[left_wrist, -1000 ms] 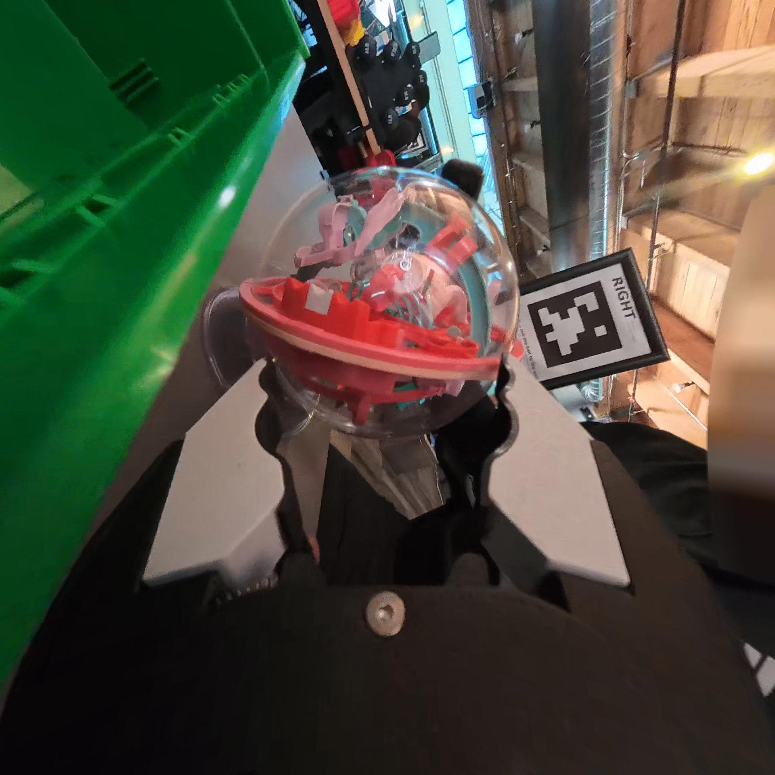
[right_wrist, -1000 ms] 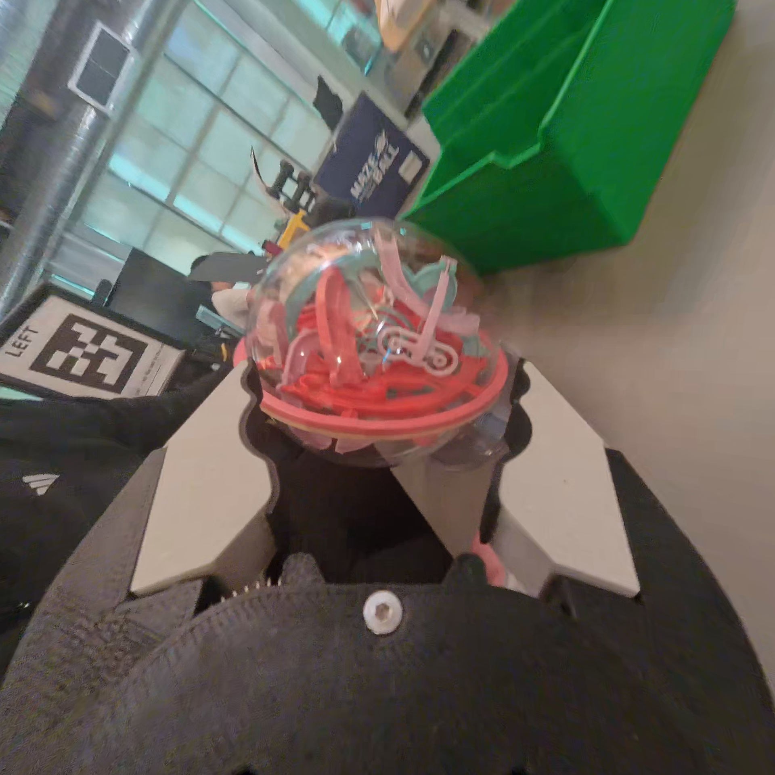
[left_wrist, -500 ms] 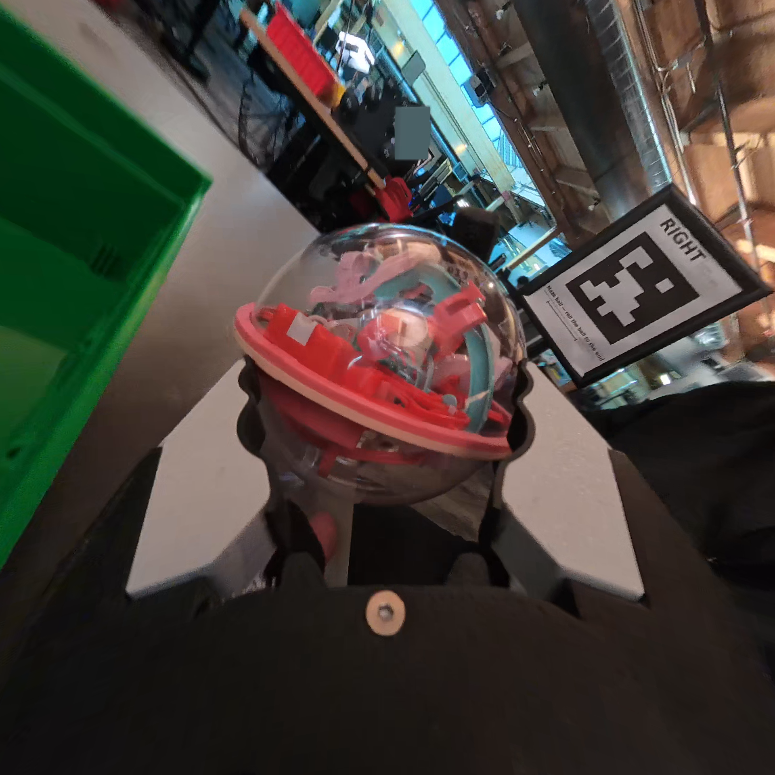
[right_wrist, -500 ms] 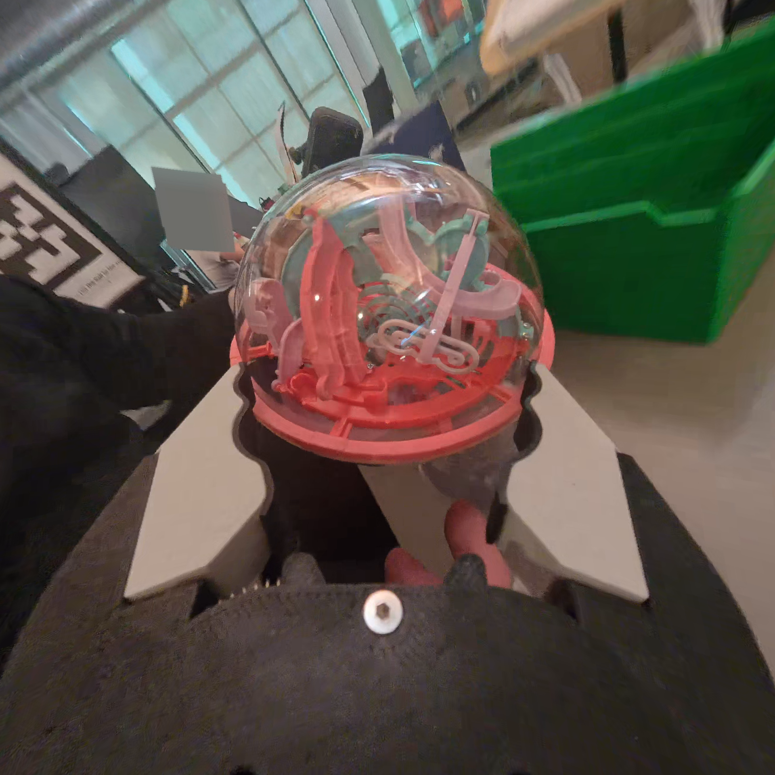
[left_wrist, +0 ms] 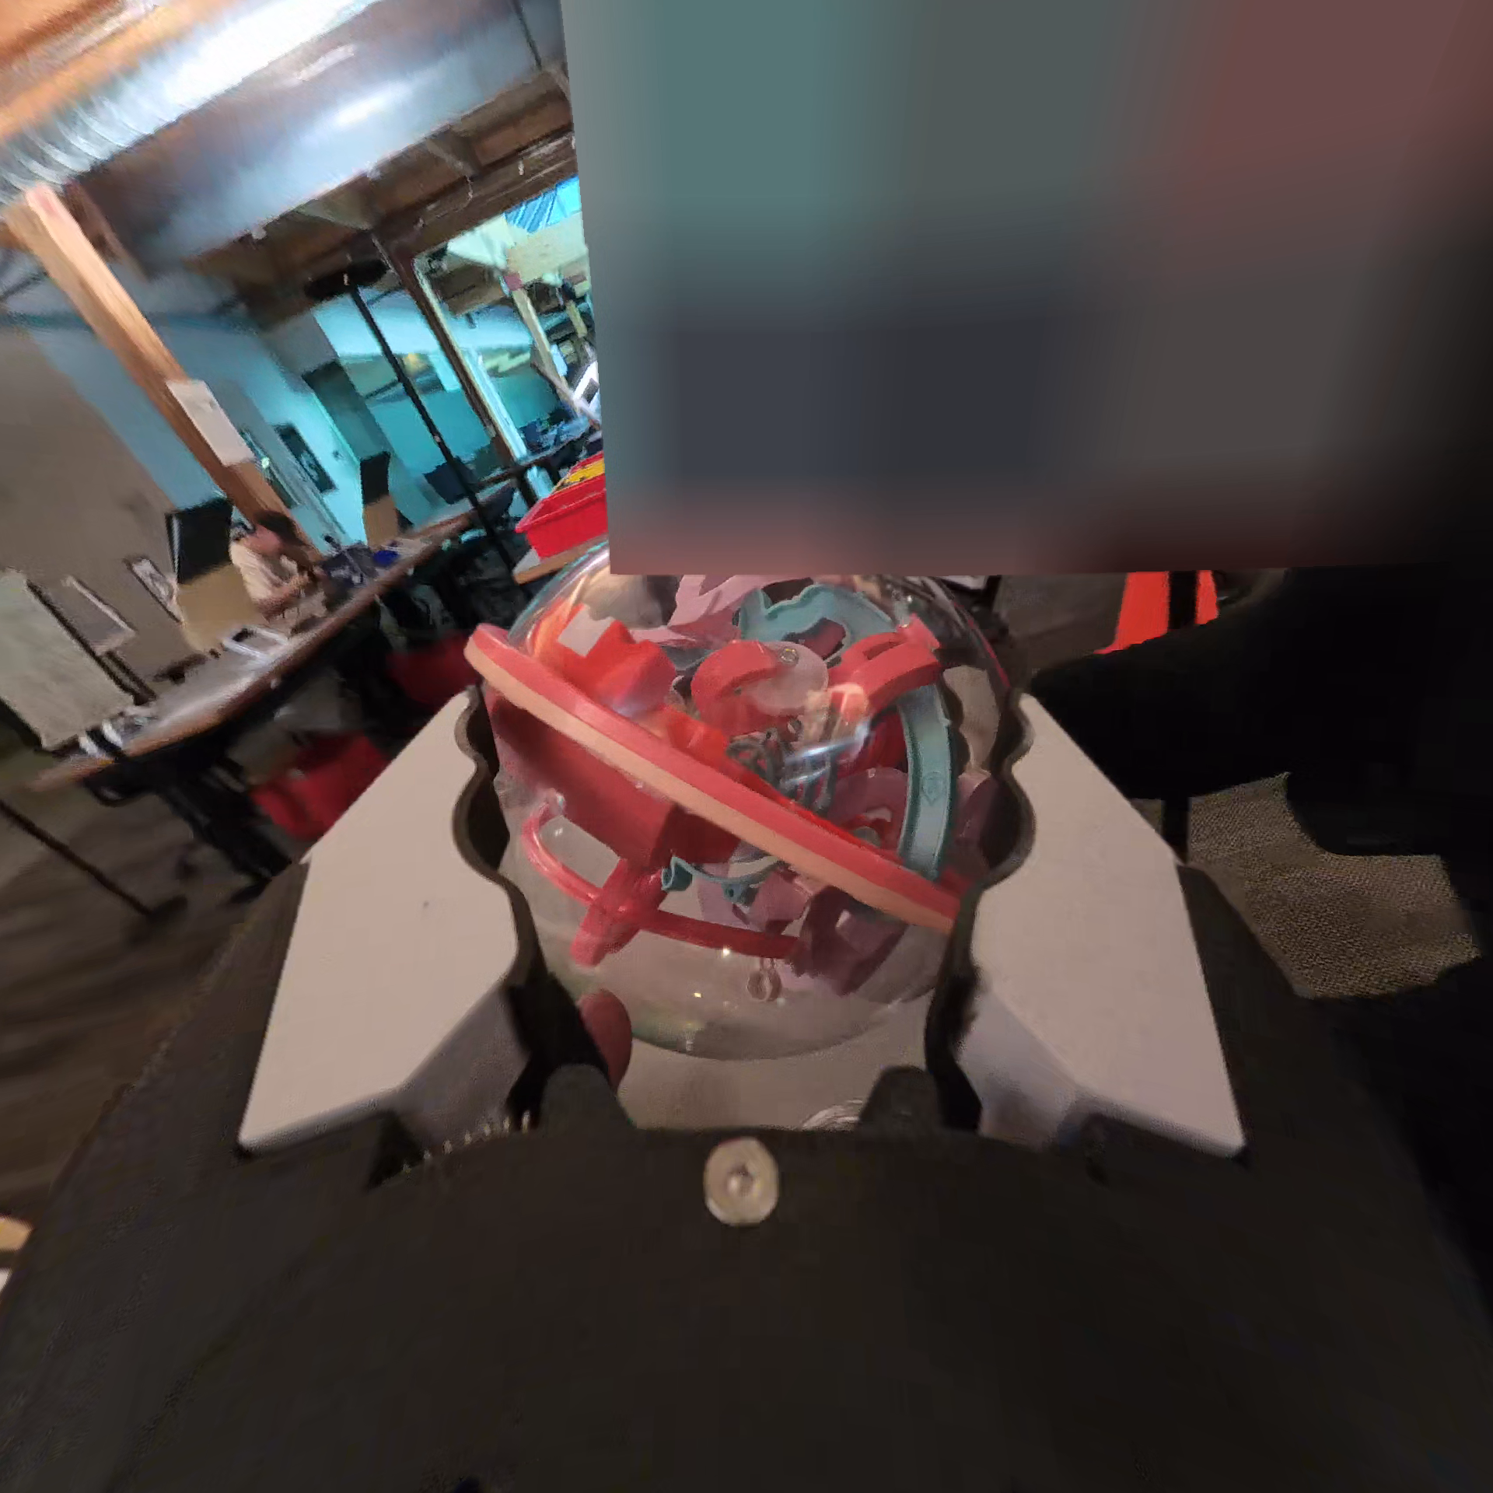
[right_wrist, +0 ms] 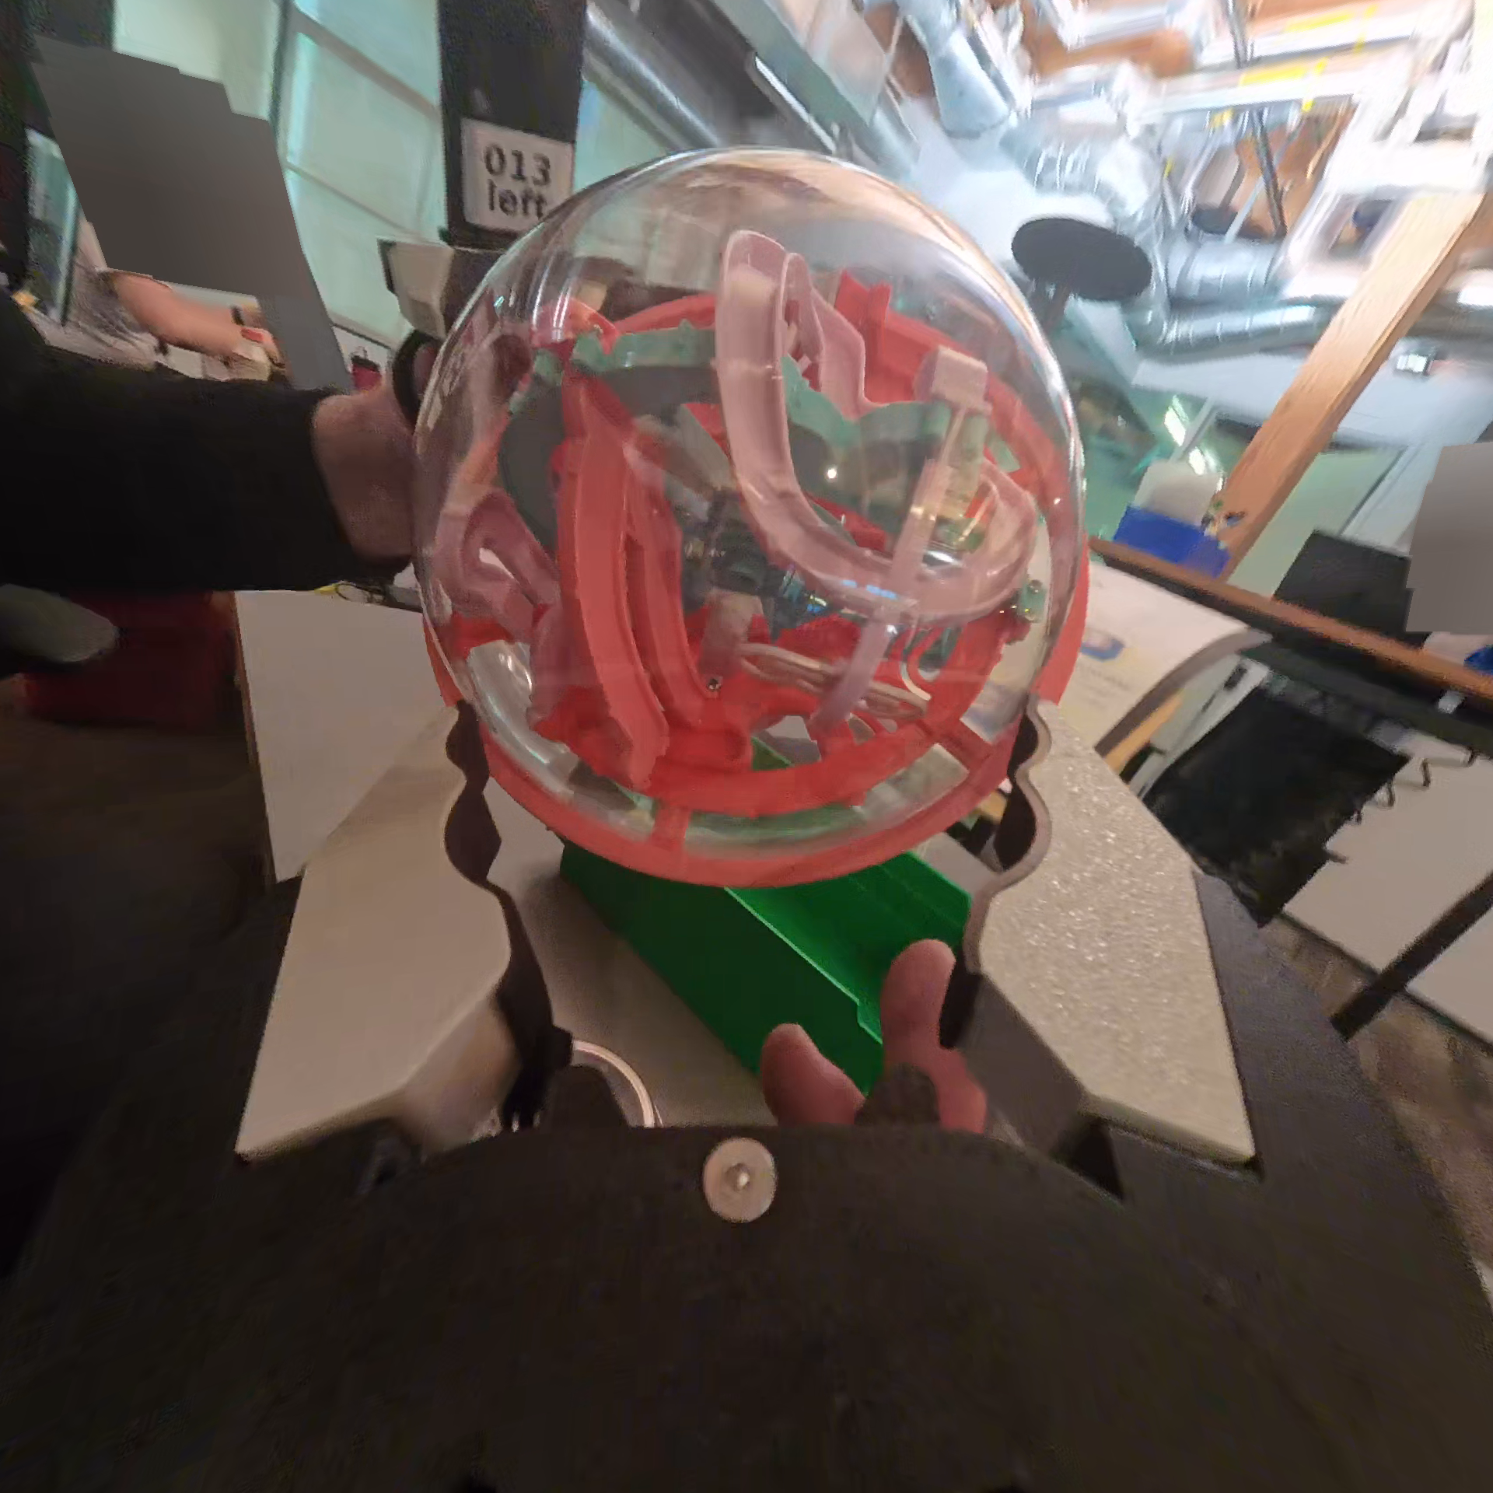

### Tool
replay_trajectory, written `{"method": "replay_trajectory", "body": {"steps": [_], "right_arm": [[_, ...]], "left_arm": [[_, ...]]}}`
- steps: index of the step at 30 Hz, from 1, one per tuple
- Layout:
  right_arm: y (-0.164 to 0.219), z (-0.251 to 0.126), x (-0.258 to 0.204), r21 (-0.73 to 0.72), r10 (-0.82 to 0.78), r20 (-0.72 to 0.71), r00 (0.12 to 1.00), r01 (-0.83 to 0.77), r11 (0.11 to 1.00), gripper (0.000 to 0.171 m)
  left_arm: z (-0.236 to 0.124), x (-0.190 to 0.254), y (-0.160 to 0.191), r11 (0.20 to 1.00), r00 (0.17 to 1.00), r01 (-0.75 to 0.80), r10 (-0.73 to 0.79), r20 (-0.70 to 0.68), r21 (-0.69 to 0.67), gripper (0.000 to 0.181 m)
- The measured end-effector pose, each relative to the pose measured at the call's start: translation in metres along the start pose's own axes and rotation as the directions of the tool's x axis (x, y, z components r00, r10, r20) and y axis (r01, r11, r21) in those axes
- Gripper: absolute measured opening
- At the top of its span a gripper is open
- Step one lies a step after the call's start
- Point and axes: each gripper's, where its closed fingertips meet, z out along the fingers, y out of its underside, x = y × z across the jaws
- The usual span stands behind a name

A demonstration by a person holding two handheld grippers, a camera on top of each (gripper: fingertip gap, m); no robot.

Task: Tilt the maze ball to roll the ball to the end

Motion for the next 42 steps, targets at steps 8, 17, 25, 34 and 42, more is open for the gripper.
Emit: {"method": "replay_trajectory", "body": {"steps": [8, 17, 25, 34, 42], "right_arm": [[-0.022, -0.009, 0.014, 0.088, -0.088, -0.057, 0.994, 0.093, 0.992, 0.131], [0.006, -0.013, 0.027, 0.027, -0.176, -0.111, 0.978, 0.180, 0.983, 0.131], [0.050, -0.010, 0.025, -0.008, -0.076, -0.123, 0.989, 0.075, 0.997, 0.132], [0.077, -0.018, 0.005, -0.086, 0.012, -0.023, 1.000, -0.014, 0.996, 0.133], [0.153, -0.034, -0.029, -0.337, 0.184, 0.091, 0.979, -0.144, 0.930, 0.134]], "left_arm": [[0.018, 0.001, -0.027, 0.991, 0.991, -0.137, 0.137, -0.010, 0.000, 0.119], [0.041, 0.010, -0.016, 0.906, 0.919, -0.393, 0.394, -0.027, -0.159, 0.119], [0.060, 0.015, 0.016, 0.809, 0.877, -0.469, 0.474, -0.079, -0.354, 0.116], [0.044, 0.010, 0.051, 0.961, 0.977, -0.193, 0.208, 0.054, -0.200, 0.117], [0.028, 0.016, 0.146, 0.975, 0.962, 0.217, -0.222, 0.158, 0.046, 0.116]]}}
